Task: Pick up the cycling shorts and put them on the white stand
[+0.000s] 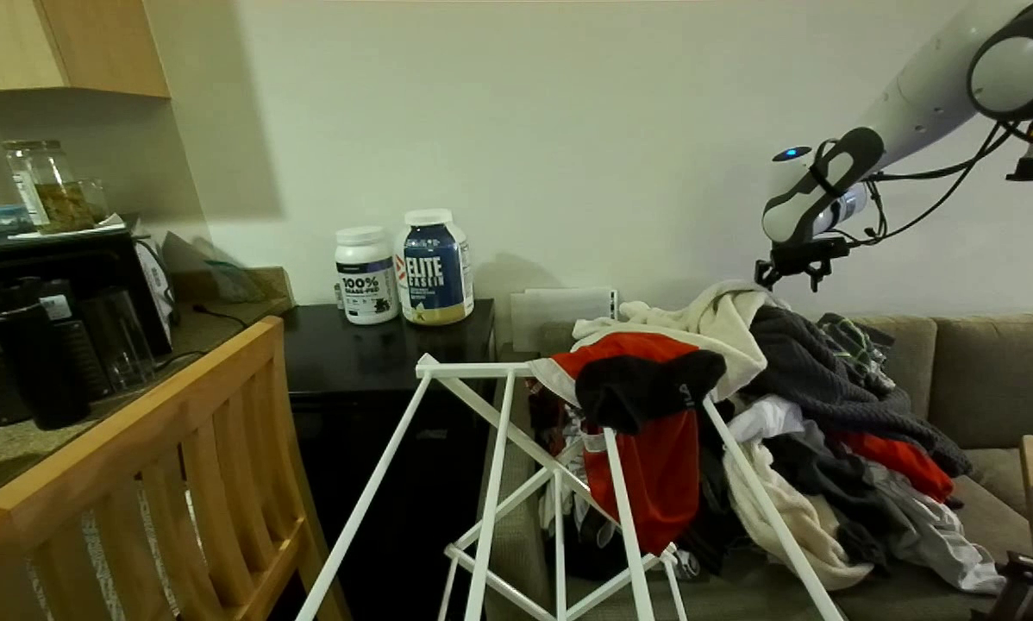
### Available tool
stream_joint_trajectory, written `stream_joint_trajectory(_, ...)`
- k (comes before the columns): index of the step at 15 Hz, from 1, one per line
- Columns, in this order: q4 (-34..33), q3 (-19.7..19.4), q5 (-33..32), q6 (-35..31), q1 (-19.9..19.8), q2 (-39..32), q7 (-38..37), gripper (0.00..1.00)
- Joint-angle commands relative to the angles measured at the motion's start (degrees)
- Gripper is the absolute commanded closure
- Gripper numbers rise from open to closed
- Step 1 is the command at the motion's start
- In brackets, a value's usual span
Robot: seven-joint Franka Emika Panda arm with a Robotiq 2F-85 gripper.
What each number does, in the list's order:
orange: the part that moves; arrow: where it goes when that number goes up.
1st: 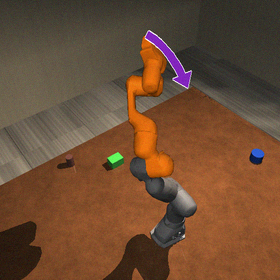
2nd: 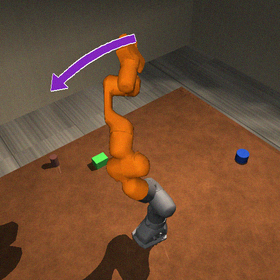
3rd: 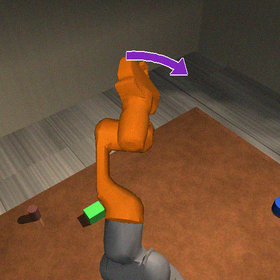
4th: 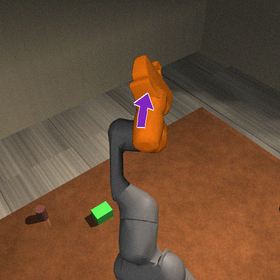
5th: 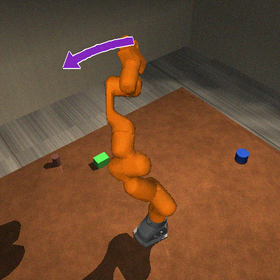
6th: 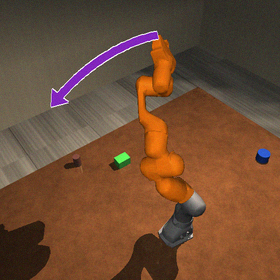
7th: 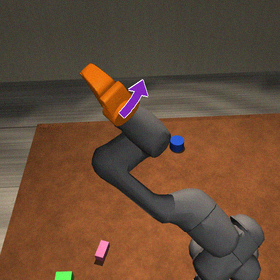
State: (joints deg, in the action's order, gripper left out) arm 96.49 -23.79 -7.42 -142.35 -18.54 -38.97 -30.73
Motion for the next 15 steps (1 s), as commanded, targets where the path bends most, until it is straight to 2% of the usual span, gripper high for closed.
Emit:
stream_joint_trajectory(1,1.9,-0.9,0.9,-1.4,0.5,0.1,2.1,0.00)
stream_joint_trajectory(7,0.9,-3.1,0.2,-1.3,0.5,-1.4,1.1,0.00)
stream_joint_trajectory(15,2.1,-1.3,2.3,-1.5,-0.8,-1.7,2.8,0.00)
